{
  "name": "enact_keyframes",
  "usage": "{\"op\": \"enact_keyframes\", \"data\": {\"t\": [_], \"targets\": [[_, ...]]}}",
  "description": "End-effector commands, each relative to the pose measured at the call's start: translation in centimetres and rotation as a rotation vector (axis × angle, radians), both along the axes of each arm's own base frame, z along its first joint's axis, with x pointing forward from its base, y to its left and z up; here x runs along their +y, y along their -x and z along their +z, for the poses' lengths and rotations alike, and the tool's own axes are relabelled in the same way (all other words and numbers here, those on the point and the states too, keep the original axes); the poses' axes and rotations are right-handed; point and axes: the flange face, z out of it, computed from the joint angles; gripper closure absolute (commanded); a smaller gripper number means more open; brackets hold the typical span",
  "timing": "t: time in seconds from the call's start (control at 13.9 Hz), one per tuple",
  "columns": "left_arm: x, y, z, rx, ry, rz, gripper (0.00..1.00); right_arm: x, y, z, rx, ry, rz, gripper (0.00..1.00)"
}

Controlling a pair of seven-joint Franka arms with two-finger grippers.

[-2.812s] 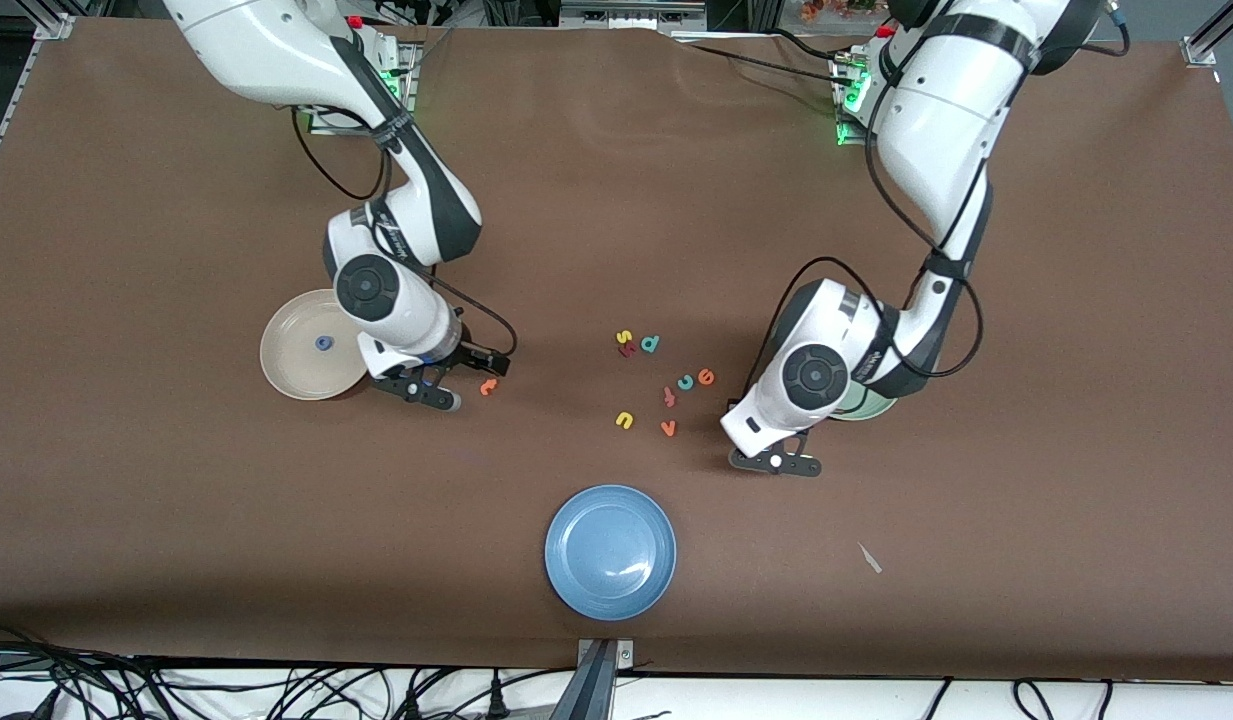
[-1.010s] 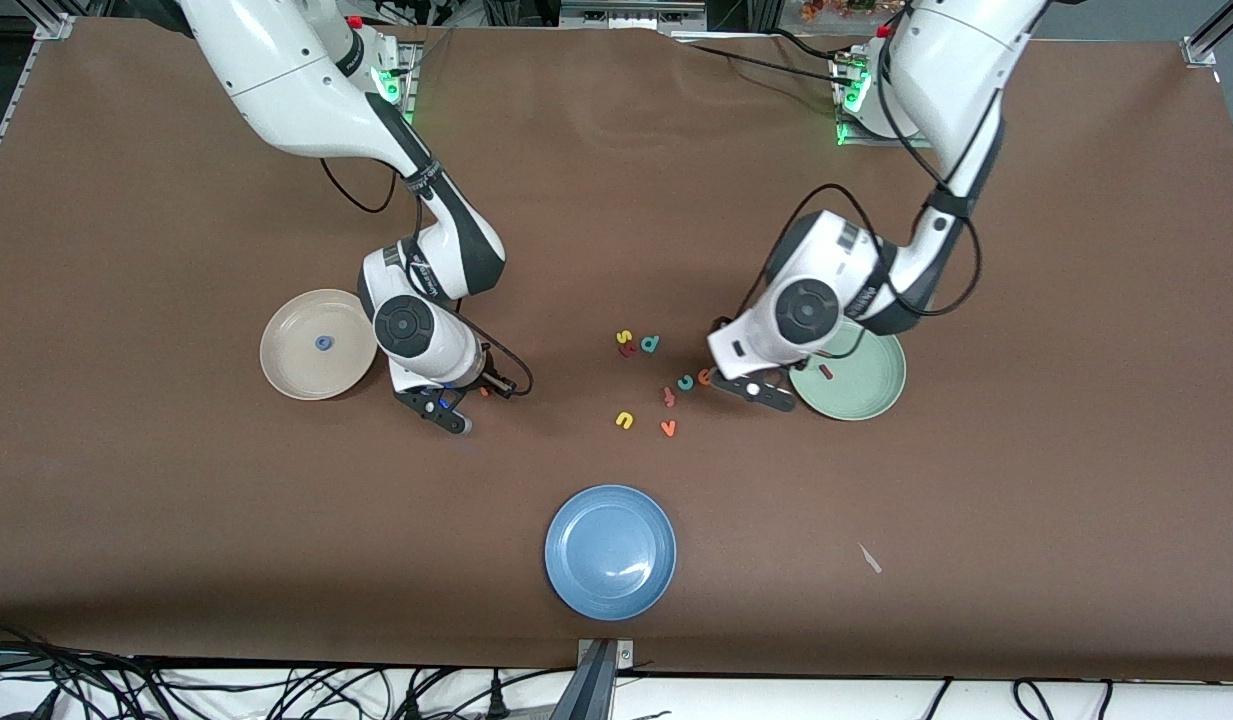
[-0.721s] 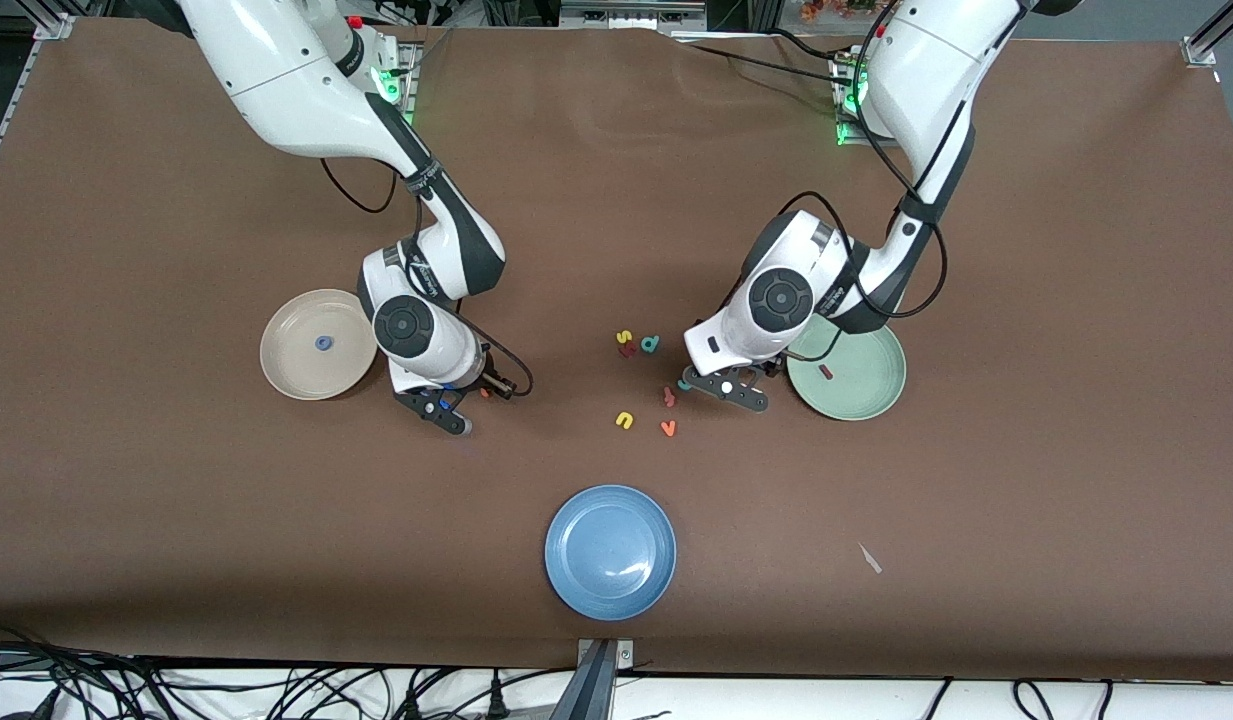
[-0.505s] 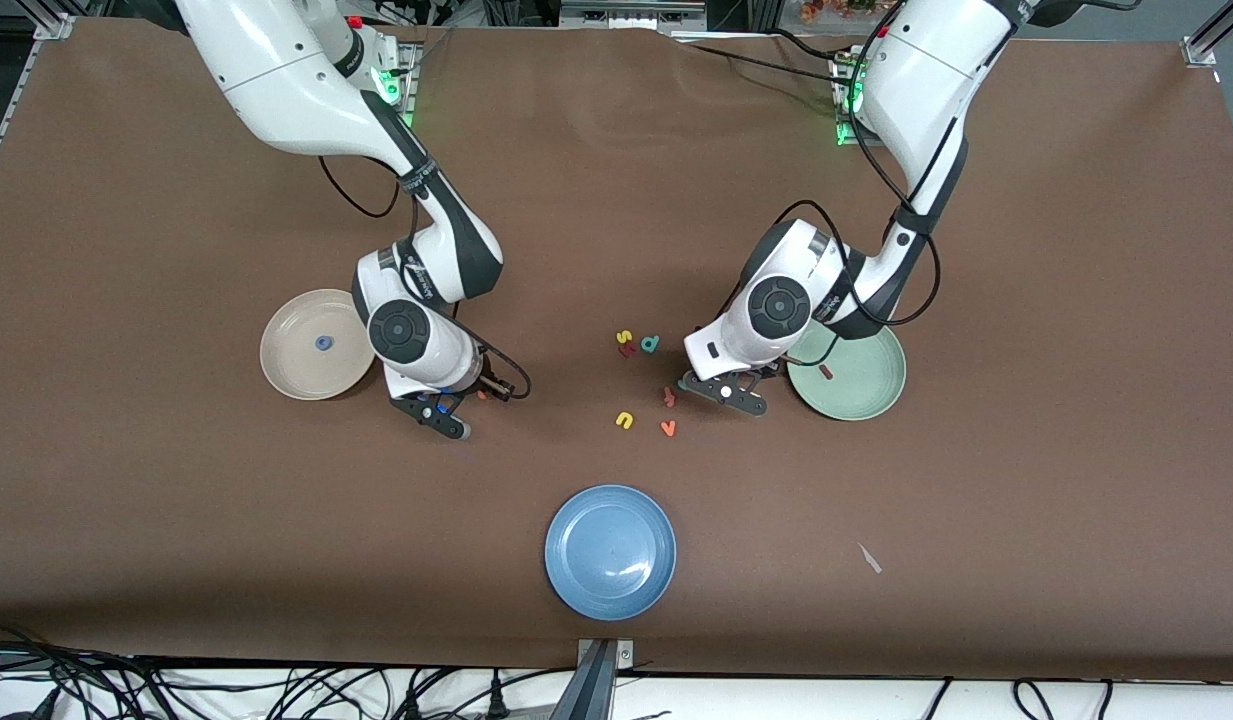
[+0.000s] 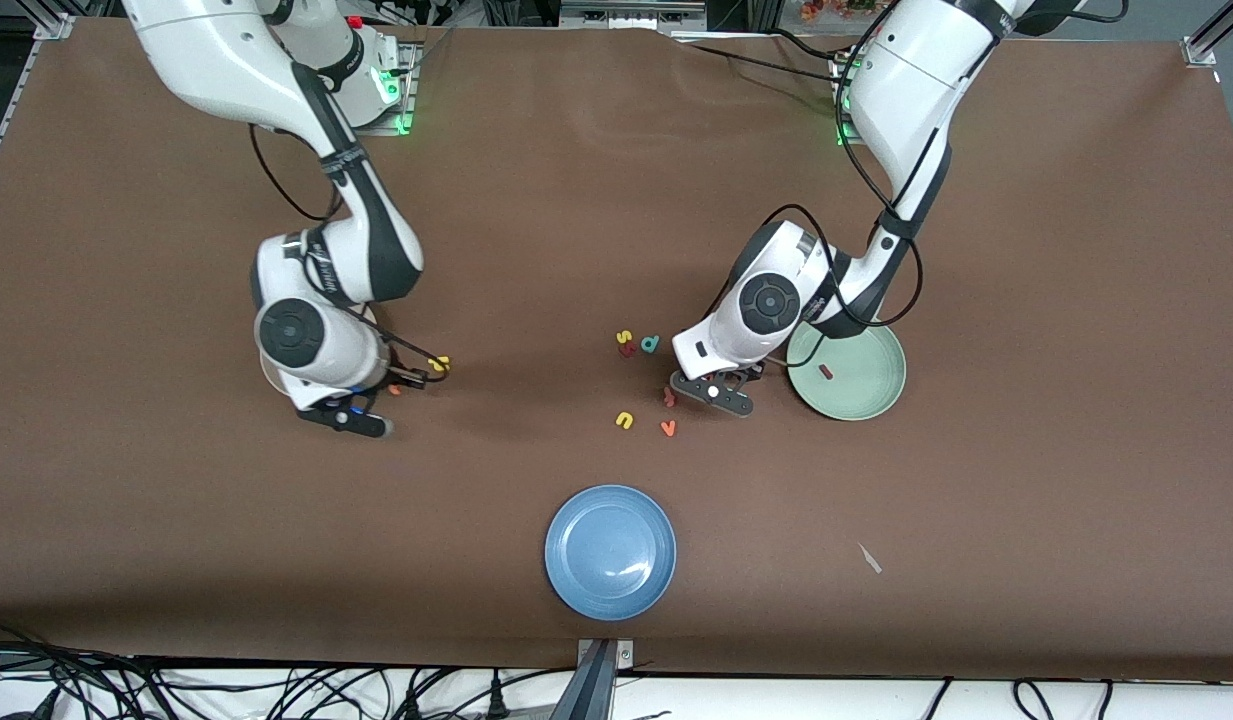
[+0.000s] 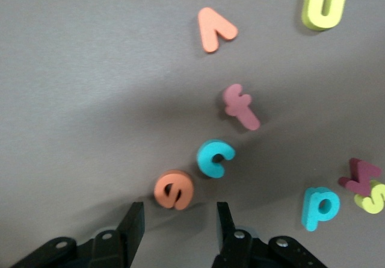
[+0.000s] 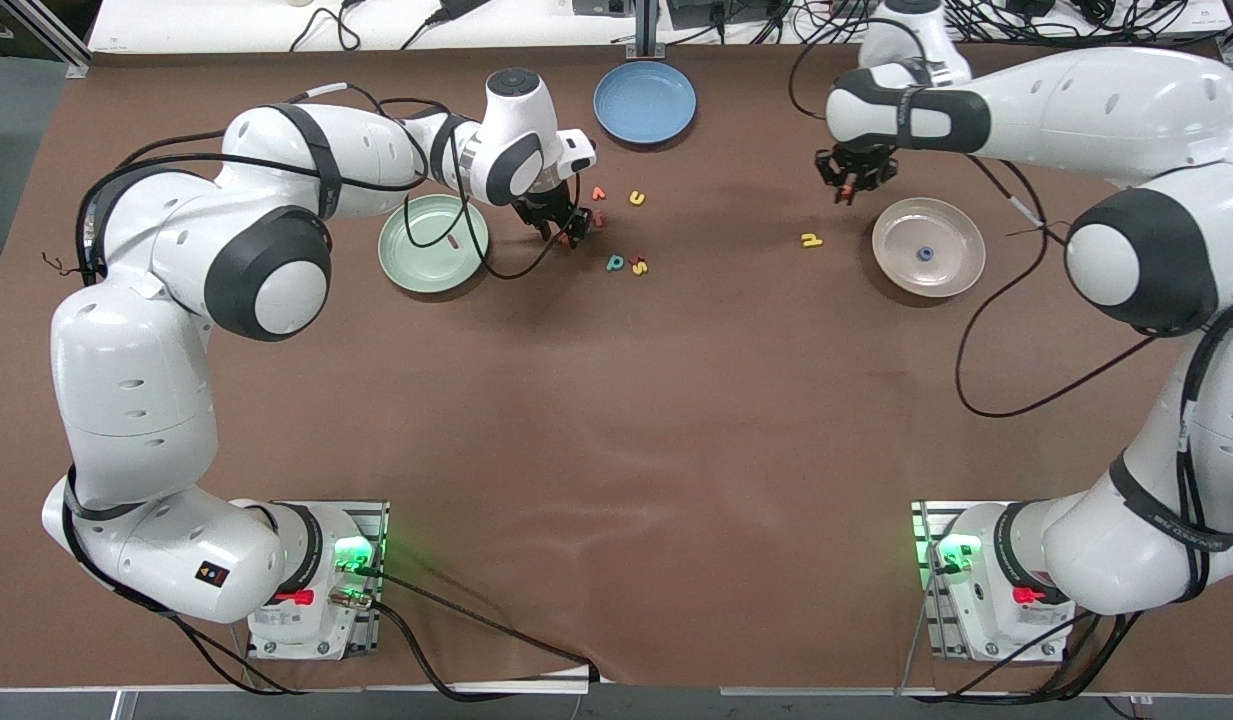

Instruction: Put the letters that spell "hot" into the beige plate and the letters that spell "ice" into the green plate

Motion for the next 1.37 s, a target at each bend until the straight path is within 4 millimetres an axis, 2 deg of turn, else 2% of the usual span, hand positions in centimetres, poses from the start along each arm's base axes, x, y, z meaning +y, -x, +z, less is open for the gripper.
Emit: {"op": "enact_keyframes", "data": {"t": [0.0, 0.29, 0.36, 0.43, 0.5, 0.65, 0.72, 0.79, 1.01, 1.15, 1.3], "targets": [[-0.6, -0.4, -0.5, -0.017, 0.028, 0.008, 0.45, -4.2, 3.0, 0.5, 0.010, -0.015, 0.076, 1.00], [-0.4, -0.6, -1.1, -0.028, 0.022, -0.003, 0.46, -10.9, 5.7, -1.6, 0.000, -0.020, 0.189, 1.00], [-0.4, -0.6, -1.1, -0.030, 0.023, -0.004, 0.46, -11.9, 5.9, -1.5, -0.002, -0.022, 0.213, 0.91], [-0.4, -0.6, -1.0, -0.031, 0.023, -0.002, 0.46, -12.1, 5.9, -1.5, 0.001, -0.027, 0.203, 0.36], [-0.4, -0.7, -1.0, -0.033, 0.023, -0.005, 0.50, -12.1, 6.0, -1.6, 0.006, -0.046, 0.183, 0.00], [-0.3, -0.7, -1.0, -0.042, 0.011, -0.020, 0.69, -11.0, 5.9, -1.6, 0.020, -0.052, 0.180, 0.00], [-0.3, -0.7, -1.0, -0.048, 0.004, -0.031, 0.83, -10.1, 5.6, -1.3, 0.019, -0.053, 0.189, 0.00], [-0.3, -0.7, -1.0, -0.050, -0.001, -0.037, 0.89, -9.2, 5.4, -1.1, 0.019, -0.057, 0.204, 0.00], [-0.3, -0.7, -0.7, -0.053, -0.002, -0.035, 0.89, -5.1, 4.6, -0.2, 0.012, -0.080, 0.282, 0.00], [0.2, -1.3, 0.9, -0.063, 0.000, -0.024, 0.89, -2.3, 4.9, -0.2, 0.009, -0.096, 0.326, 0.00], [1.4, -1.6, 3.1, -0.025, -0.030, -0.021, 0.89, -0.8, 4.3, -0.1, 0.001, -0.104, 0.351, 0.00]]}}
